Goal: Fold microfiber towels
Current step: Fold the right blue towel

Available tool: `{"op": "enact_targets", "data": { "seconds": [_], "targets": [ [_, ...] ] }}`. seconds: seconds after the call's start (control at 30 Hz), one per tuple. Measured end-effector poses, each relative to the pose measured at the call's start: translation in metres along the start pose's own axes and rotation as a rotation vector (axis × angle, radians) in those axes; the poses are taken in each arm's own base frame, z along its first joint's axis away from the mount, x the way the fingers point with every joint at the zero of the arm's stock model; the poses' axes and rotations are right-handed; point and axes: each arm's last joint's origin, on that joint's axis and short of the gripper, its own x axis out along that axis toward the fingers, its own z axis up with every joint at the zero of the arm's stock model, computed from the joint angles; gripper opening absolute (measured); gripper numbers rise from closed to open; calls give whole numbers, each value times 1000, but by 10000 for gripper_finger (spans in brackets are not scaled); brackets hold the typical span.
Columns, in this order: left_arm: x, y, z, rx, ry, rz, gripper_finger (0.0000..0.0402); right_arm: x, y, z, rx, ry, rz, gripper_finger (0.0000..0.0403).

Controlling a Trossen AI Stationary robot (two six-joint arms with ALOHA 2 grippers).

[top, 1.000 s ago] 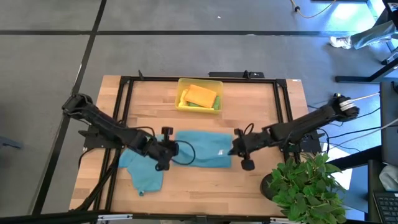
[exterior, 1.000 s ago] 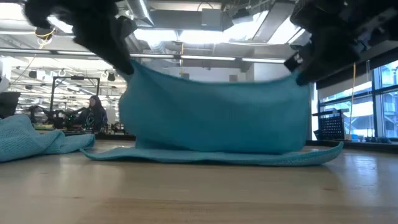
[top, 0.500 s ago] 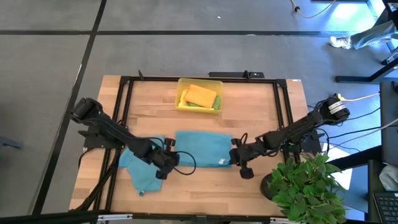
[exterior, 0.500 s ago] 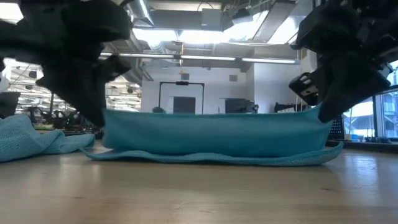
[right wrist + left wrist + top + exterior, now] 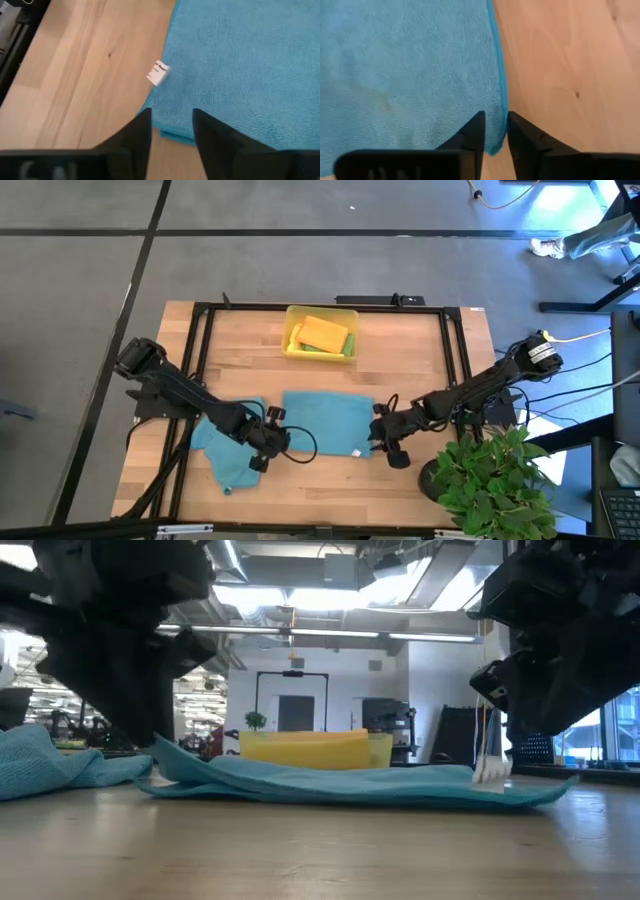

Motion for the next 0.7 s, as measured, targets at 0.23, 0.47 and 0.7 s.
{"op": "enact_targets", "data": {
  "seconds": [0.23,0.47,0.7],
  "targets": [
    [-26,9,8,-18,-97,87,92,-6,-4,6,-33,-81,-151,182],
    [-7,36,-6,-28,-183,182,89,-6,-26,14,-17,-120,-203,139],
    [9,76,-21,-154,-239,172,89,-10,-61,14,64,-124,-269,101]
  ]
}}
